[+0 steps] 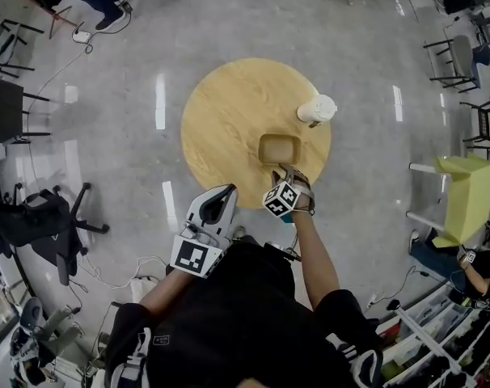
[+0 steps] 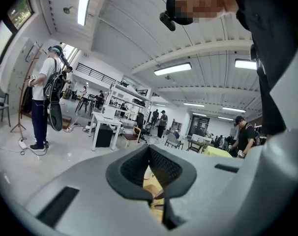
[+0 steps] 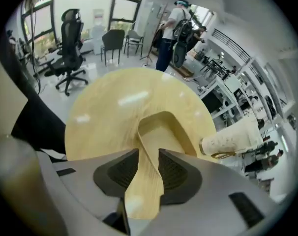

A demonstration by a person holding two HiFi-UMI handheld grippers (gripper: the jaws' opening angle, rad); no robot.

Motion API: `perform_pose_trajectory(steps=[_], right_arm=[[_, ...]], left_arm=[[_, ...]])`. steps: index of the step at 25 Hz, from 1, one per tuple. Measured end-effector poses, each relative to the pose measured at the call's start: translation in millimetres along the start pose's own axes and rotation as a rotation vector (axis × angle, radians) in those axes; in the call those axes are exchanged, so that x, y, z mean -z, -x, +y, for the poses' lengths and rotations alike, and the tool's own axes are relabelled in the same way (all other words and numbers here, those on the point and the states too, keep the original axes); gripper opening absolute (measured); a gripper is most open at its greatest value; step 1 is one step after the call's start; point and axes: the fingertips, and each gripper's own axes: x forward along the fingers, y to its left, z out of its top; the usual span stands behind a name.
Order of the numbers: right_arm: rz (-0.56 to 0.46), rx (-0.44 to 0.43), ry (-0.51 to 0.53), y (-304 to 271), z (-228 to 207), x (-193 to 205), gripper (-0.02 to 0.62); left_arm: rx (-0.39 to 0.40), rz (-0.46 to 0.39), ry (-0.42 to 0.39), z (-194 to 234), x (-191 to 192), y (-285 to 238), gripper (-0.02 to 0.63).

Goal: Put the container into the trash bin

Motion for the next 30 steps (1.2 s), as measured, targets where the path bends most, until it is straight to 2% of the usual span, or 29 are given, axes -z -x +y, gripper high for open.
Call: perform_pose_trajectory(steps=[3,12,17,21,30], right_arm=[[0.060,-0.010,0.098,-25.2,0.5,9.8,0.146],[0.143,-0.045,0.228,-66.0,1.9,26.3,0.127],[0.153,-0.039,0.249,-68.4,0.9,28.8,0.066],[0.157,-0.045,0.263,-63.9,7.7,30.2,0.046],[0.125,-0.063,0.245,-36.3,42.0,42.1,0.035]], left_arm=[[-0.022,0.035,0.004,8.0,2.3,-5.1,0.009],[-0.061,0.026,0.021,14.0,7.4,-0.7,0.009],[-0.093,0.068,0.043,13.7,12.9,8.5,0.009],[-0.098,0.012,0.027,11.8,7.6,18.5,0.009],[-0.132,-0.002,0.011,-11.9,12.9,53.1,0.009]])
